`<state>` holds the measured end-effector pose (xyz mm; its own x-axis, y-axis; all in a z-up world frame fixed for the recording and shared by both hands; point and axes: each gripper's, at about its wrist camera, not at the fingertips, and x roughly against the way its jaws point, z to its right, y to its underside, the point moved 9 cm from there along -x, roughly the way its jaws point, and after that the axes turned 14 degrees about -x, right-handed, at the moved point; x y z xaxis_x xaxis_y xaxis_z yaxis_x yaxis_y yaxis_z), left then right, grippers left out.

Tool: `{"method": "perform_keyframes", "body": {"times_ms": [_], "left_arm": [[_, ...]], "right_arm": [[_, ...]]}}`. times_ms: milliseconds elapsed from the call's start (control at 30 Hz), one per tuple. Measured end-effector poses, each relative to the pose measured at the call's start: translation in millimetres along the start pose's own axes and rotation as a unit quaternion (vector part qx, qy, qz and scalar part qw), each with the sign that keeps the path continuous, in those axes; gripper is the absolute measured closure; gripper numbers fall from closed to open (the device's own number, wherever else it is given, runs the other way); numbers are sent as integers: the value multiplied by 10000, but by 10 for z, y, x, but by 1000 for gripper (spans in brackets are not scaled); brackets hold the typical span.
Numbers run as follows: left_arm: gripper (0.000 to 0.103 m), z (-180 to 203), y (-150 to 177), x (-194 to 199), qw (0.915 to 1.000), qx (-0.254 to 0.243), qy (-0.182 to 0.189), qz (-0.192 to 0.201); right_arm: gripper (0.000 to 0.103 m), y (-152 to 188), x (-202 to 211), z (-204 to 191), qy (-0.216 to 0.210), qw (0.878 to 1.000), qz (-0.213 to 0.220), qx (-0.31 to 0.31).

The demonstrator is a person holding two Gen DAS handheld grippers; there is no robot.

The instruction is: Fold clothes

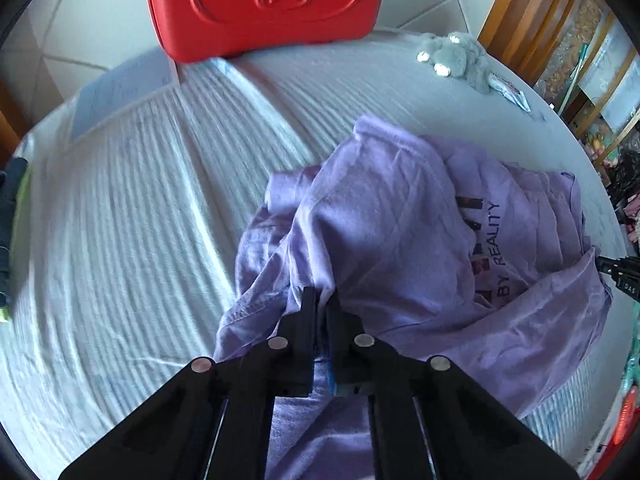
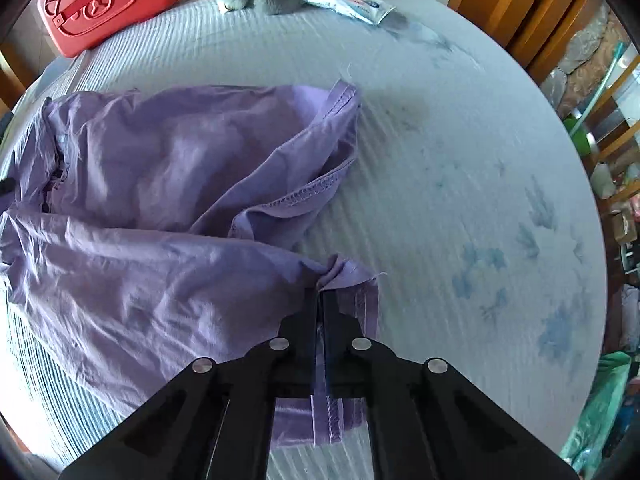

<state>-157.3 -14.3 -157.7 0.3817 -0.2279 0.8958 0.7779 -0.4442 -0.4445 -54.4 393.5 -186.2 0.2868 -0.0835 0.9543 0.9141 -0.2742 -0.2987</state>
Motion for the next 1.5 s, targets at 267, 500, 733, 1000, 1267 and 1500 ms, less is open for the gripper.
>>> {"method": "perform_keyframes", "body": {"times_ms": [267, 500, 733, 1000, 1267, 1500], "left_arm": [[101, -97, -114, 703, 9980, -22, -107, 626], [90, 166, -79, 312, 9988, -438, 143, 190], [25, 148, -31, -26, 9983, -542, 38, 220], [27, 195, -4, -312, 9980, -507, 377, 79], [97, 204, 135, -315, 9986, -333, 395, -97], [100, 167, -8, 429, 9963, -24, 387, 764]], "right_arm": [[102, -100, 1061, 140, -298, 9937, 1058, -219], [102, -33, 1150, 148, -330, 9943, 992, -214], [102, 342, 881, 337, -207, 9966, 546, -576], [102, 454, 847, 378, -120, 9964, 478, -693], [102, 508, 874, 424, -136, 9958, 495, -765], [102, 454, 1014, 417, -168, 9936, 775, -799]]}}
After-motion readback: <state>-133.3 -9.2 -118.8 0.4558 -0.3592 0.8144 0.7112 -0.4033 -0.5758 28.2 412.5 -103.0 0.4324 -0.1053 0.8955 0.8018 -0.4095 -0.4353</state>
